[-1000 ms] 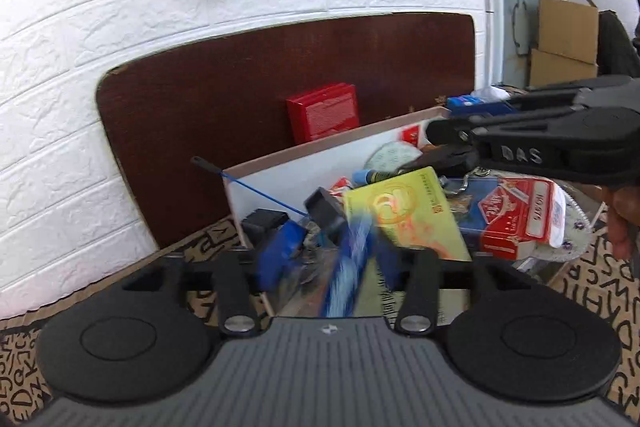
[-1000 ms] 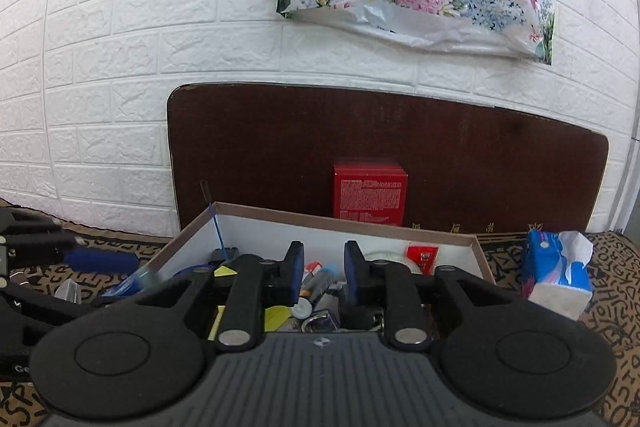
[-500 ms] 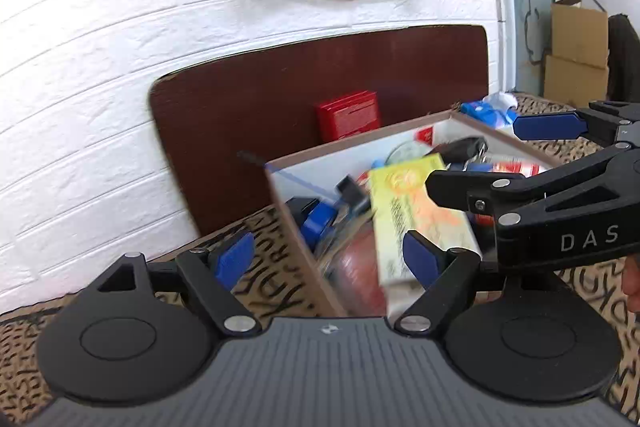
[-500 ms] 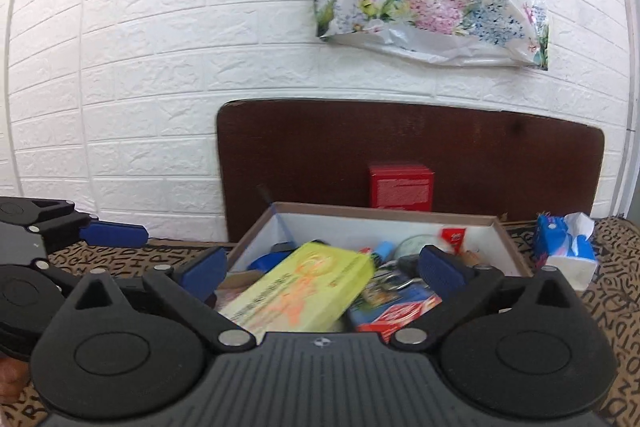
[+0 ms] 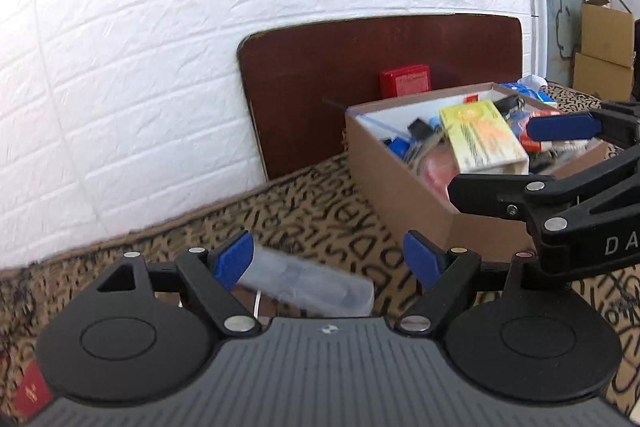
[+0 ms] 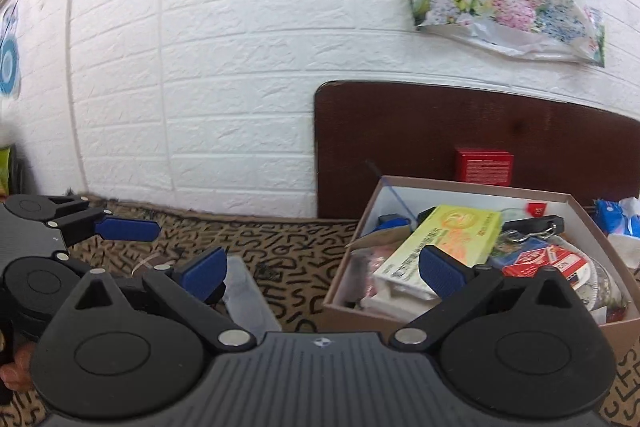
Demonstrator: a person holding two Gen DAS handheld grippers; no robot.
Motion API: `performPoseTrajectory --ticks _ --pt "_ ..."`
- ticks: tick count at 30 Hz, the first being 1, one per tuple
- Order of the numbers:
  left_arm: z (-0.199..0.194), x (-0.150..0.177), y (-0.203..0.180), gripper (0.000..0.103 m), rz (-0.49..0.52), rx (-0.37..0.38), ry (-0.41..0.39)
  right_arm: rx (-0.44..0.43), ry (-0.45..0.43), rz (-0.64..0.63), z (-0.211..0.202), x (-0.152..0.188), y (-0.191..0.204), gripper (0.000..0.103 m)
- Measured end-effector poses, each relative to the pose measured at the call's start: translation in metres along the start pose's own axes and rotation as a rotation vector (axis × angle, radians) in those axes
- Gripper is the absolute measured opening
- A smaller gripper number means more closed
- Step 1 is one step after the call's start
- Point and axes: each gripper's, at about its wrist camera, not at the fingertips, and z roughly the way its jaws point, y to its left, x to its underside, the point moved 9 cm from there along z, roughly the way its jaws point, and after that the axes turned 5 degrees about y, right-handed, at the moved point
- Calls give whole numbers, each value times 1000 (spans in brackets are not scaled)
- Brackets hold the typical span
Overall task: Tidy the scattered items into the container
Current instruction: 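Grasp the blue erasing marker with the left tool while the right tool moves back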
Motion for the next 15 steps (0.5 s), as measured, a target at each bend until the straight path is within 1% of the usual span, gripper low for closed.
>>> performPoseTrajectory --ticks 4,7,9,11,13,15 --pt "9 31 0 83 -17 44 55 -20 36 -71 3 17 19 103" --pt "14 54 -11 79 25 100 80 -5 79 -121 7 32 24 103" --pt "18 65 -21 71 99 151 80 21 85 -146 5 41 21 103" --pt "26 73 -29 56 160 186 102 29 89 -131 2 45 13 103" --pt "34 81 -34 47 194 213 132 31 87 -98 -1 46 4 103" --pt "40 85 -41 46 230 239 139 39 87 -75 -2 48 -3 103"
